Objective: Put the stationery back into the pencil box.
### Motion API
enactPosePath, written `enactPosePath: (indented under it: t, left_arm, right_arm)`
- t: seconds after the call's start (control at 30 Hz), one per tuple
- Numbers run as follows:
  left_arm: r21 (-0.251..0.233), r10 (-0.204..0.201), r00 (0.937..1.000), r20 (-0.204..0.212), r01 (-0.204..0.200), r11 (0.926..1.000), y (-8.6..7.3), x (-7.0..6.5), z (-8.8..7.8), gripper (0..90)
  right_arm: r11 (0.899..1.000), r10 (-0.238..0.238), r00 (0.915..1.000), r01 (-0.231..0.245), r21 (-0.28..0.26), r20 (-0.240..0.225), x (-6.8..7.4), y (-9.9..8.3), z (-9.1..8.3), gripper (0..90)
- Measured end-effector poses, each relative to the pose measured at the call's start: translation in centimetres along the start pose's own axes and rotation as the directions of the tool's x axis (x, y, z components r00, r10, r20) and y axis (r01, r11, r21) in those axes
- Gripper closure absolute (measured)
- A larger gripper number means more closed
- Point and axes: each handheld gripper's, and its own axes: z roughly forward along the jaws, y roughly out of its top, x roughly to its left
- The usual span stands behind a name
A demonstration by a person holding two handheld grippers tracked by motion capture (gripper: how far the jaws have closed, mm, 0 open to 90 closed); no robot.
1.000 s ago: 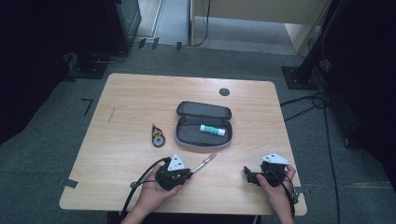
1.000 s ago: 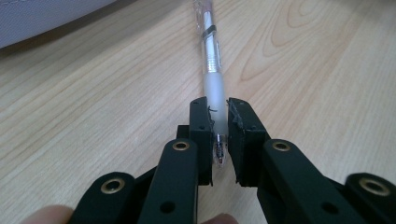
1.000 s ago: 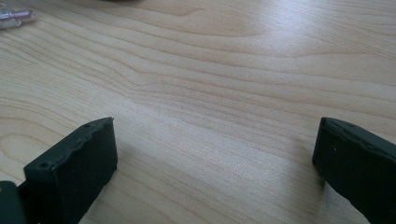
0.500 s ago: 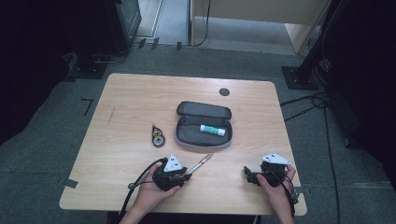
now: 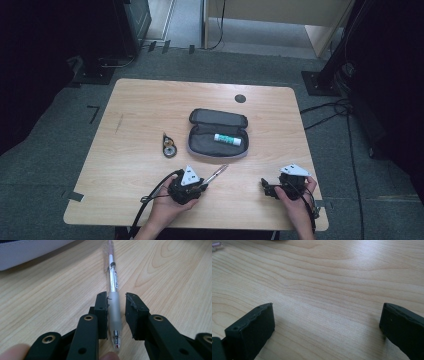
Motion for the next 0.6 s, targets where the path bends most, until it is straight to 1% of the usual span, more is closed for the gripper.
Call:
enactPosePath:
  t: [0.03,0.07,0.17,0.23,0.27,0.33,0.37,0.4,0.47,0.57,0.6]
  left_arm:
    - [0.0,0.007,1.0,-0.005,-0.007,1.0,0.0,0.0,0.0,81.1]
    - [0.003,0.014,0.9999,-0.001,-0.014,0.9999,0.0,0.0,-0.1,81.3]
    - [-0.002,0.031,0.9995,-0.011,-0.031,0.9995,-0.1,-0.2,-0.1,82.2]
    - [-0.007,0.026,0.9996,-0.006,-0.026,0.9996,-0.1,-0.1,-0.1,82.3]
    - [-0.003,0.031,0.9995,-0.004,-0.031,0.9995,-0.1,-0.1,-0.1,82.4]
    - [-0.002,0.041,0.9991,0.009,-0.041,0.9991,-0.2,-0.1,-0.3,82.4]
    - [-0.006,0.045,0.9987,0.024,-0.045,0.999,-0.2,0.0,-0.4,82.4]
    - [-0.014,0.05,0.9983,0.03,-0.05,0.9987,-0.2,0.0,-0.6,82.5]
    - [-0.029,0.048,0.9975,0.052,-0.046,0.9985,0.0,0.1,-0.9,82.5]
    - [-0.045,0.047,0.9971,0.059,-0.045,0.998,0.3,0.3,-1.4,82.5]
    - [-0.055,0.053,0.9968,0.06,-0.05,0.9973,0.7,0.6,-1.7,82.5]
  right_arm:
    - [1.0,0.0,1.0,0.0,0.0,0.0,0.0,0.0,0.0,0.0]
    - [1.0,0.0,1.0,0.0,0.0,0.0,0.0,0.0,0.0,0.0]
    - [1.0,0.001,1.0,-0.001,0.0,0.0,0.0,0.0,0.0,0.0]
    - [1.0,0.006,1.0,-0.006,0.001,0.004,0.0,0.0,0.0,0.0]
    - [1.0,0.008,0.9999,-0.008,0.001,0.007,0.0,0.0,0.0,0.0]
    - [1.0,0.01,0.9999,-0.01,0.001,0.008,0.0,0.0,0.0,0.0]
    - [1.0,0.009,0.9999,-0.009,0.001,0.008,0.0,0.0,0.0,0.0]
    - [1.0,0.009,0.9999,-0.009,0.001,0.008,0.0,0.0,0.0,0.0]
    - [1.0,0.009,0.9999,-0.01,0.001,0.008,0.0,0.0,0.0,0.0]
    - [1.0,0.009,0.9999,-0.009,0.001,0.008,0.0,0.0,0.0,0.0]
    - [1.0,0.01,0.9999,-0.01,0.001,0.008,0.0,0.0,0.0,0.0]
